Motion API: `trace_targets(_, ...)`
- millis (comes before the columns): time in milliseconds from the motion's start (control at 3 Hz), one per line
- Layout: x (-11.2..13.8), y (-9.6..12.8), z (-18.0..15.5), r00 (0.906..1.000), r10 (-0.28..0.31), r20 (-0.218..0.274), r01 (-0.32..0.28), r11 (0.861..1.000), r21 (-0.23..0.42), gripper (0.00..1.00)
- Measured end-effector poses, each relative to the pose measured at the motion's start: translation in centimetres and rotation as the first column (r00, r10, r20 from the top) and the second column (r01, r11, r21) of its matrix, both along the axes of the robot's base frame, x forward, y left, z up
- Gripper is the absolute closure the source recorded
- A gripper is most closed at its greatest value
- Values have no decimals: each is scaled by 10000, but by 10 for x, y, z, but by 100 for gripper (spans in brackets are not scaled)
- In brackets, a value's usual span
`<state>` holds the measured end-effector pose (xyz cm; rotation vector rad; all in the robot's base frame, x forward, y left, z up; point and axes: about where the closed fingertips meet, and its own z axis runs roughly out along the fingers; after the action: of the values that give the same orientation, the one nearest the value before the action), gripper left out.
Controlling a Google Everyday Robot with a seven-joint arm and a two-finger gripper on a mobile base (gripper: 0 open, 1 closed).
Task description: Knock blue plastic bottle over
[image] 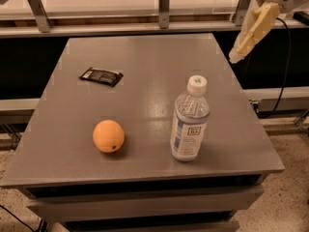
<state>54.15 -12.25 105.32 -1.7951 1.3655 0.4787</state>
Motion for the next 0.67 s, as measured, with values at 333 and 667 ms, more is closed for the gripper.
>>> trace_targets(333,-14,27,12,9937,1097,-244,-1067,9893,998,0)
trace_targets(667,-31,44,16,9830,1730,-615,-1632,9767,1395,0)
